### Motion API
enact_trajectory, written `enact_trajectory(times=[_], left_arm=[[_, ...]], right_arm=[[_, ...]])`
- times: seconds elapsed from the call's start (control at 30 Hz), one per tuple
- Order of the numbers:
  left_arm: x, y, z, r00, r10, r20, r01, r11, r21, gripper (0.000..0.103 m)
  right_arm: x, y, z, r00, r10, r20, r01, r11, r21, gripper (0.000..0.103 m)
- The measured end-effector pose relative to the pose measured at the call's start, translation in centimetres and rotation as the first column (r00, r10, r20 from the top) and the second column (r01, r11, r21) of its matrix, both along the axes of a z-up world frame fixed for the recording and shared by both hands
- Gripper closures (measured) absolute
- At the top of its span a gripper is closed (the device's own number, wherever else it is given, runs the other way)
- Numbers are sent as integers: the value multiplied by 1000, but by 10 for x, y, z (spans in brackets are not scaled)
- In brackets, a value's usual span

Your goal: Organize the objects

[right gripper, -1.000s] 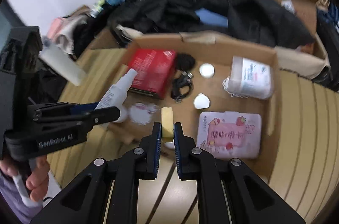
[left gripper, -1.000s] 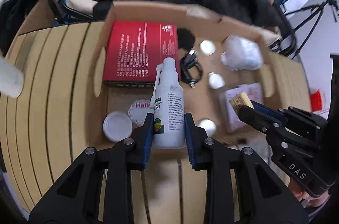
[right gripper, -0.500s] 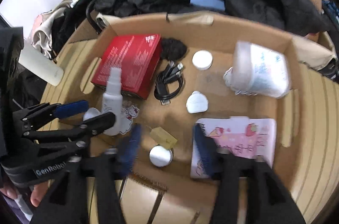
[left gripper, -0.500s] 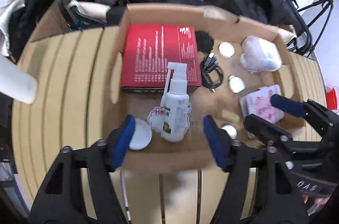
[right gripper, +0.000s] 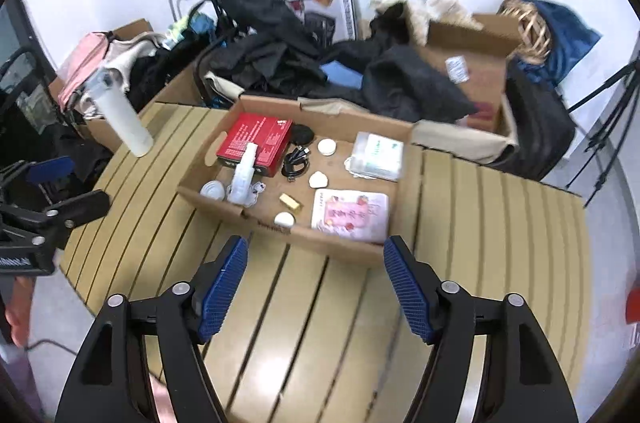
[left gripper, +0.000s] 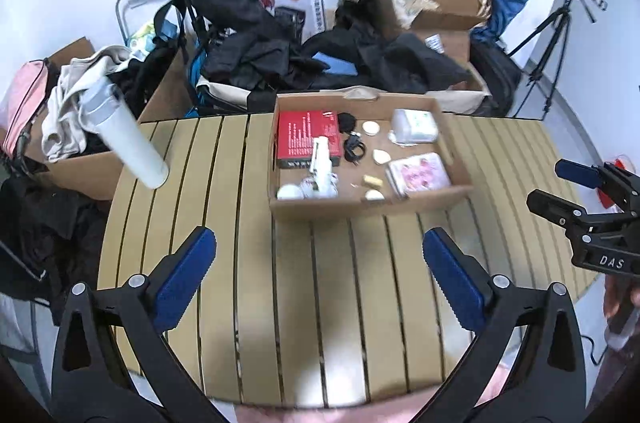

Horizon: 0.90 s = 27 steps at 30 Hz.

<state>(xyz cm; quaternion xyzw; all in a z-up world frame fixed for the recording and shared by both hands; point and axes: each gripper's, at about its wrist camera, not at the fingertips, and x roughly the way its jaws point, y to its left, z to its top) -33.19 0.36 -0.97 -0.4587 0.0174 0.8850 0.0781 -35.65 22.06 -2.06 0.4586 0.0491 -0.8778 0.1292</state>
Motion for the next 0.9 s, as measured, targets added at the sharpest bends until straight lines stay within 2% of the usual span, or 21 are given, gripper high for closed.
enact_trajectory(times=[0.2, 0.3, 0.53, 0.7, 0.8, 0.9], left_arm=[[61, 1, 19, 999, 1, -43, -2, 1000, -11, 0], [95, -2, 23, 998, 9, -66, -7, 999, 33, 0], [201, -8, 32, 977, 48, -206, -34, 997, 70, 0], [280, -18, 12, 972, 71, -225, -62, 997, 46, 0], [322, -20, -8, 972, 87, -220, -87, 996, 13, 0], [348, -14, -20, 979, 52, -199, -56, 998, -12, 0]], right_arm=[[69, 20, 22, 999, -19, -51, 18, 1000, -8, 22], [96, 24, 26, 995, -41, -86, 39, 999, -20, 22], [196, 21, 28, 983, -68, -170, 55, 995, -80, 22], [279, 17, 26, 969, -102, -225, 76, 989, -125, 22], [326, 15, 14, 966, -138, -219, 100, 979, -176, 22], [363, 6, -1, 972, -132, -194, 95, 977, -190, 22]])
